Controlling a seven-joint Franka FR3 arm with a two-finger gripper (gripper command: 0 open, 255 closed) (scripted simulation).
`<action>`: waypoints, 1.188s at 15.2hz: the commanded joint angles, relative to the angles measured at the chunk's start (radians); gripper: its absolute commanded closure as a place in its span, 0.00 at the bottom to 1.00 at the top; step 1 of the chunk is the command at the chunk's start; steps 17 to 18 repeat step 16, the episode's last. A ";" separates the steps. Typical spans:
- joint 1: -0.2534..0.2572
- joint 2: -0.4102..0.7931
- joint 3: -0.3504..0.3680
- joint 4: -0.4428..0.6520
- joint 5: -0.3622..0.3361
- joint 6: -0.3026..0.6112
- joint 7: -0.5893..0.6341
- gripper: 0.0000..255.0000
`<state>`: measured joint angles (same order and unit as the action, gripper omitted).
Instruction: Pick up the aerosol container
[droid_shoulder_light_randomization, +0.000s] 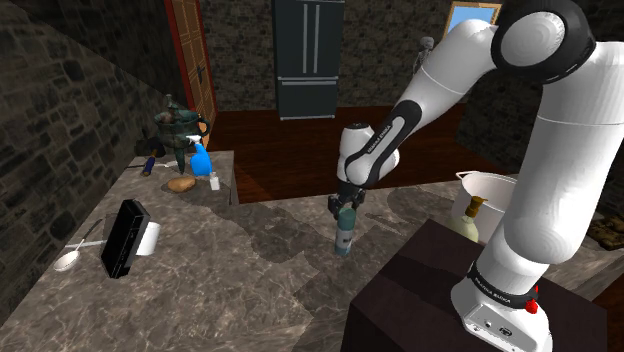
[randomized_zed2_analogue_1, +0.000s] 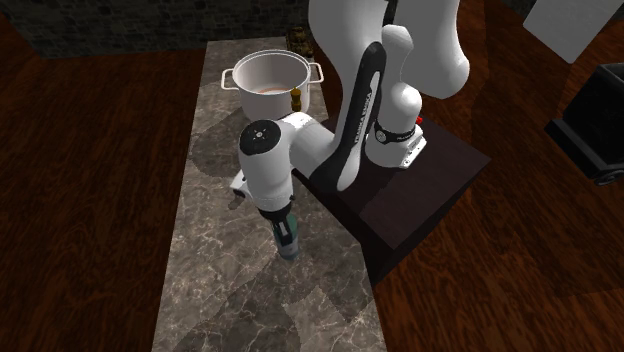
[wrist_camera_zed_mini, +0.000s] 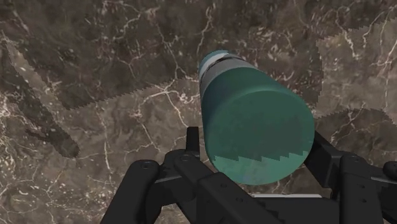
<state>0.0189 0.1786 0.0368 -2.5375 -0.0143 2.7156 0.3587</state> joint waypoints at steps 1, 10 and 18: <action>0.000 -0.021 0.001 -0.001 0.002 -0.020 -0.001 1.00; -0.001 -0.145 0.004 0.004 0.013 -0.150 -0.009 1.00; -0.001 -0.197 0.005 0.013 0.017 -0.211 -0.012 1.00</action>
